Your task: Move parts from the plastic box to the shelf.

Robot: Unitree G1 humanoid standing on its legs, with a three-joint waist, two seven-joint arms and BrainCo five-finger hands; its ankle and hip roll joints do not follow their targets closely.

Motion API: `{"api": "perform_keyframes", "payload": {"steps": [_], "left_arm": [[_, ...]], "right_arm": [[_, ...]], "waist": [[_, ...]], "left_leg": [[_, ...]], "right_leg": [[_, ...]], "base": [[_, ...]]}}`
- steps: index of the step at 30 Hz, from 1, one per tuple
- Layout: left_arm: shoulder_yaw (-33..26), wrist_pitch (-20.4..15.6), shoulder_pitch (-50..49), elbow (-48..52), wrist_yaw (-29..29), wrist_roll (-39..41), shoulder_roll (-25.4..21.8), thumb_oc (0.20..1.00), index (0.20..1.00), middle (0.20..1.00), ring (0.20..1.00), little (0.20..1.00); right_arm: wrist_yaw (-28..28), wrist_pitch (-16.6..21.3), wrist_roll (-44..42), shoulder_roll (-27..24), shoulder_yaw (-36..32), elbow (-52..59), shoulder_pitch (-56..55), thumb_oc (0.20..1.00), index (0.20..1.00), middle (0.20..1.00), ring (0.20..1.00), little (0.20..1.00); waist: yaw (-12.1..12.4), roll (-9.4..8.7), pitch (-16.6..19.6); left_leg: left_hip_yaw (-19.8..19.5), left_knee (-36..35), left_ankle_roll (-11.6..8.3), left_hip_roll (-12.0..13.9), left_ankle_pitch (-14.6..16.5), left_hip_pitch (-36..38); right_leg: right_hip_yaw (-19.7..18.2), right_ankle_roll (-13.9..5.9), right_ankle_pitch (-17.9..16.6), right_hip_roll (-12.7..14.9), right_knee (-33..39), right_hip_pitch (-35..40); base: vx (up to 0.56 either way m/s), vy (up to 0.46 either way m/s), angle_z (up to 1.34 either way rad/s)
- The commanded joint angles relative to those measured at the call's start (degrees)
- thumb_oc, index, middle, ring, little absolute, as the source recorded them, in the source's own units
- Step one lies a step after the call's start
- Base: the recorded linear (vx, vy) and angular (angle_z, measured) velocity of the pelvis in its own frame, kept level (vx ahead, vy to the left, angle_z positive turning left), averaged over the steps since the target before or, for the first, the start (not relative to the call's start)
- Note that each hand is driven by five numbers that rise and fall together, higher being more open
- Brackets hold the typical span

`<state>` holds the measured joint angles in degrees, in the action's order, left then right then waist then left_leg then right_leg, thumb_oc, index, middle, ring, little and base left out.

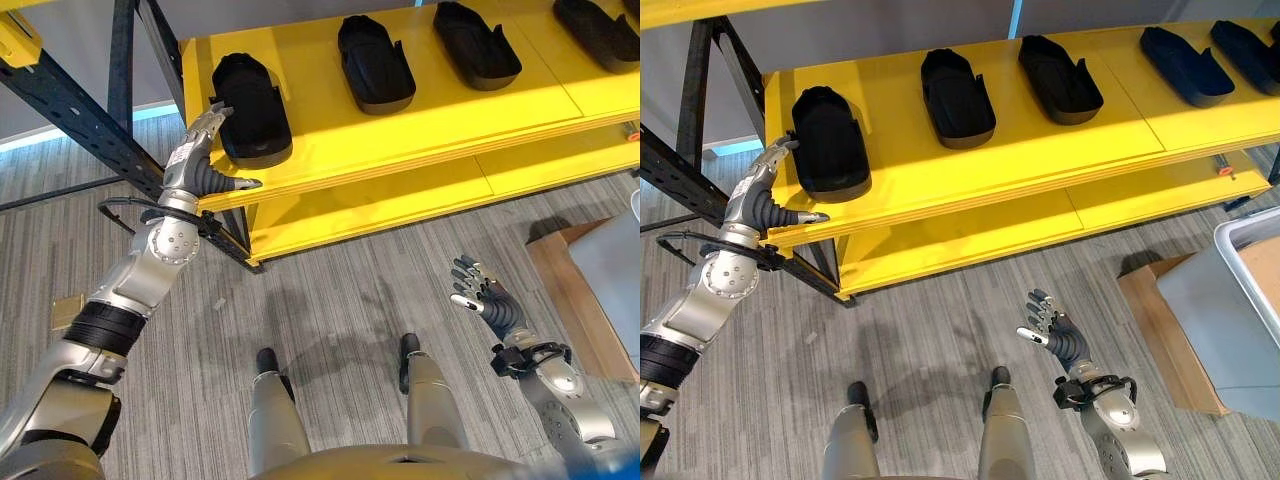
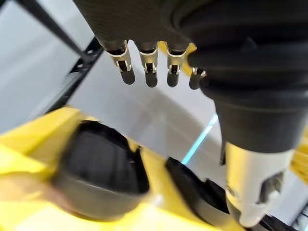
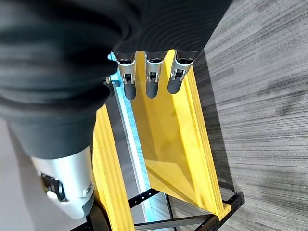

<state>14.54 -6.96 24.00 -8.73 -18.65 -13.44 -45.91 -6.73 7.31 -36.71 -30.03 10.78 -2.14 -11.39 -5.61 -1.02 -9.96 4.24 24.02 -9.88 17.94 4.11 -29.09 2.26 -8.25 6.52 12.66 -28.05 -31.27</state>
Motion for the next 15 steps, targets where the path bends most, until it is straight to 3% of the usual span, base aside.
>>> {"api": "perform_keyframes", "payload": {"steps": [1,8,15], "left_arm": [[-1.5,-1.4,3.6,0.9,0.4,-5.6,1.2,1.0,1.0,1.0,1.0,1.0],[1.1,-0.2,3.1,-1.2,1.5,-7.3,6.6,1.0,1.0,1.0,1.0,1.0],[3.2,1.8,2.4,-6.8,2.0,-12.8,7.5,1.0,1.0,1.0,1.0,1.0]], "right_arm": [[0.6,3.3,1.7,-0.9,-2.8,5.9,0.8,1.0,1.0,1.0,1.0,1.0],[1.3,2.9,1.8,-1.1,-2.6,6.9,1.2,1.0,1.0,1.0,1.0,1.0],[1.7,2.6,2.3,-1.5,-3.1,7.6,0.8,1.0,1.0,1.0,1.0,1.0]], "waist": [[-1.1,0.34,-0.5],[-1.3,0.37,-0.7],[-1.4,0.19,-1.3]], "left_leg": [[-0.9,0.5,-0.47,1.3,-2.7,-1.4],[-0.6,-0.1,0.42,1.7,-3.5,-2.1],[-0.6,1.2,0.51,1.8,-3.4,-3.4]], "right_leg": [[0.0,1.67,-5.4,-1.4,3.6,2.9],[-0.9,1.95,-6.0,-2.3,3.1,0.5],[-1.4,2.13,-6.0,-2.7,2.0,-1.3]], "base": [[-0.04,-0.017,-0.06],[-0.04,-0.013,-0.06],[-0.02,-0.005,-0.09]]}}
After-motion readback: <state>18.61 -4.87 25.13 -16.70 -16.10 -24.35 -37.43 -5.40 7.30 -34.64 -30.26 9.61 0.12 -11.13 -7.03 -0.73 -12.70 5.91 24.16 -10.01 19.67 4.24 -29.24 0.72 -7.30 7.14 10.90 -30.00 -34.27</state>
